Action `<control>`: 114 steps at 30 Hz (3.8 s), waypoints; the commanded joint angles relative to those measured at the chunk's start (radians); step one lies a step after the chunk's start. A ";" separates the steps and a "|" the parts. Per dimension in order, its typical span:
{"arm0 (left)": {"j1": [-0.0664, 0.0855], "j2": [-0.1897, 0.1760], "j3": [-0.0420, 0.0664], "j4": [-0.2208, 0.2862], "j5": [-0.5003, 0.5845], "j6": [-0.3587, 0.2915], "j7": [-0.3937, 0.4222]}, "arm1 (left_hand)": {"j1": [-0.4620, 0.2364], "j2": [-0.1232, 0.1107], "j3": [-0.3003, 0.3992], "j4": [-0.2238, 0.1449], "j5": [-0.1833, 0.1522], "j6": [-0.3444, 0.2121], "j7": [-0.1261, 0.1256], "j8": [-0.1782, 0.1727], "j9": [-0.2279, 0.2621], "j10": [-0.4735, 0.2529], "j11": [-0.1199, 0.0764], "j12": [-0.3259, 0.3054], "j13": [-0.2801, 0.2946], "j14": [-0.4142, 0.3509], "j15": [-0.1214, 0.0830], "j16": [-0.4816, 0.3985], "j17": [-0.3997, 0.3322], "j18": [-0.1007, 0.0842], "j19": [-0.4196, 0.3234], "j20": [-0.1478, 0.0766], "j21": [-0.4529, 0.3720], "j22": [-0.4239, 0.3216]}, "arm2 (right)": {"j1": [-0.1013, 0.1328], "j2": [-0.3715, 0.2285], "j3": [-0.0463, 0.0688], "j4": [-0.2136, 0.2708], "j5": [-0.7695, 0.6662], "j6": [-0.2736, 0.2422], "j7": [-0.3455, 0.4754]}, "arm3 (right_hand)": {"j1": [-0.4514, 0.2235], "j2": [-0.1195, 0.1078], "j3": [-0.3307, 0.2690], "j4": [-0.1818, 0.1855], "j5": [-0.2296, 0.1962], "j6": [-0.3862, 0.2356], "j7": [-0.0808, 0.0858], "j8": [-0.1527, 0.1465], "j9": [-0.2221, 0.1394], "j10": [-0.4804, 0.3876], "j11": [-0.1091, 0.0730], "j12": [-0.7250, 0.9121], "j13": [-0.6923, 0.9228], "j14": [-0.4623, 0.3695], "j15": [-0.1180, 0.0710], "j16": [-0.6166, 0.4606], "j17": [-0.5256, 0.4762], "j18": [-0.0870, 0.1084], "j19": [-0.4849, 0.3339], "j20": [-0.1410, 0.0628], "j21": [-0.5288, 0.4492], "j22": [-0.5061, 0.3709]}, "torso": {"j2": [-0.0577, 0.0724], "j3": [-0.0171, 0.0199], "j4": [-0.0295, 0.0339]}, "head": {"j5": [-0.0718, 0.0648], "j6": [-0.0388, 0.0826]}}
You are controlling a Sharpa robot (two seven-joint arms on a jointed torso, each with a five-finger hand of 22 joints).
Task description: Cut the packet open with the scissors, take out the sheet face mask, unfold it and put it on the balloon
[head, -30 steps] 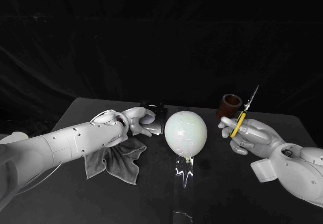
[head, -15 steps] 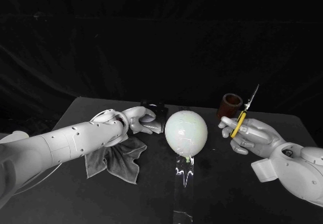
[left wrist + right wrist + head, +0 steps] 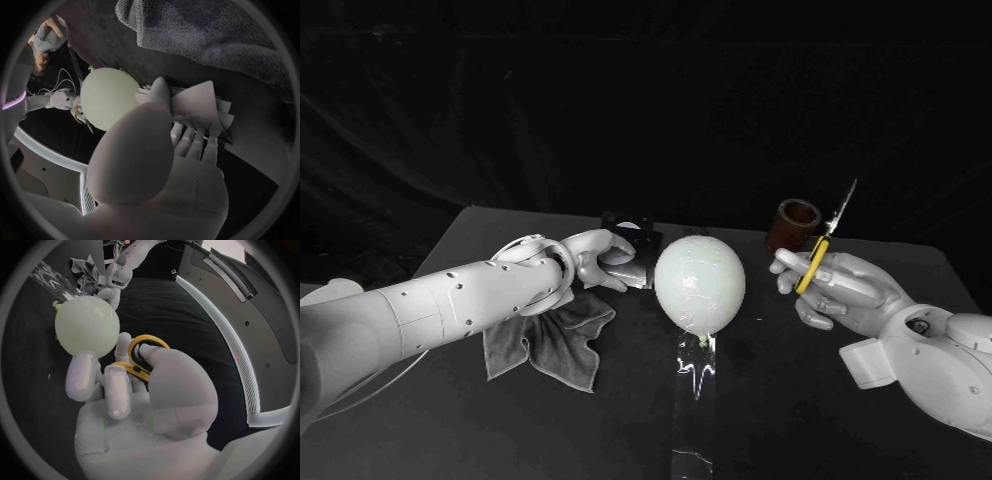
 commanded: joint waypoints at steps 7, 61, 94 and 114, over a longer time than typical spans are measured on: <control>-0.009 -0.011 -0.006 0.026 0.036 0.074 -0.022 | 0.005 0.013 0.009 0.000 0.002 0.006 0.065 0.008 0.002 0.002 -0.002 -0.005 -0.001 0.010 0.001 0.001 0.002 0.011 0.014 0.003 0.006 0.004 | -0.001 0.000 0.000 -0.002 -0.021 0.014 0.007 | 0.035 0.039 -0.002 -0.002 -0.003 0.005 -0.001 -0.006 0.001 0.227 -0.093 0.655 0.001 0.035 -0.004 -0.001 0.001 0.008 0.002 0.000 -0.005 0.017 | 0.000 -0.0003 -0.0007 | 0.004 0.000; -0.008 -0.035 -0.006 0.044 0.199 0.206 -0.072 | 0.010 -0.007 -0.174 0.006 0.003 -0.018 0.070 0.013 -0.006 -0.022 0.001 -0.005 -0.001 -0.017 0.005 -0.022 -0.009 0.004 -0.001 0.003 -0.004 0.000 | -0.003 0.001 0.000 -0.013 -0.042 0.010 0.006 | 0.041 0.035 -0.007 -0.010 -0.003 0.008 -0.002 -0.011 0.000 0.228 -0.094 0.652 0.000 0.036 -0.005 -0.002 0.000 0.010 -0.002 -0.001 -0.013 0.012 | 0.001 -0.0003 -0.0027 | 0.008 -0.009; -0.001 -0.028 -0.004 0.015 0.317 0.020 0.024 | 0.094 0.315 0.031 -0.013 0.003 0.275 0.016 0.128 0.055 0.379 -0.006 0.051 0.018 0.279 0.009 0.061 0.064 0.001 0.117 0.005 0.033 0.016 | -0.003 0.013 0.000 -0.040 -0.051 0.006 0.007 | 0.045 0.034 -0.009 -0.014 -0.003 0.010 -0.003 -0.013 0.000 0.229 -0.095 0.652 0.002 0.036 -0.006 -0.001 0.003 0.009 -0.001 -0.002 -0.012 0.013 | -0.002 -0.0006 -0.0024 | 0.004 0.004; 0.084 -0.064 0.028 0.102 0.534 -0.082 0.103 | -0.065 0.148 0.421 -0.017 0.002 0.324 0.031 0.145 0.041 0.485 -0.035 0.012 0.015 0.515 -0.036 0.150 0.112 -0.012 0.529 0.000 0.182 0.076 | -0.003 0.055 0.000 -0.132 -0.073 -0.001 0.017 | 0.047 0.033 -0.010 -0.016 -0.003 0.011 -0.003 -0.013 0.000 0.230 -0.095 0.653 0.005 0.036 -0.006 -0.001 0.003 0.009 0.000 -0.002 -0.012 0.014 | -0.010 -0.0006 -0.0013 | -0.014 0.059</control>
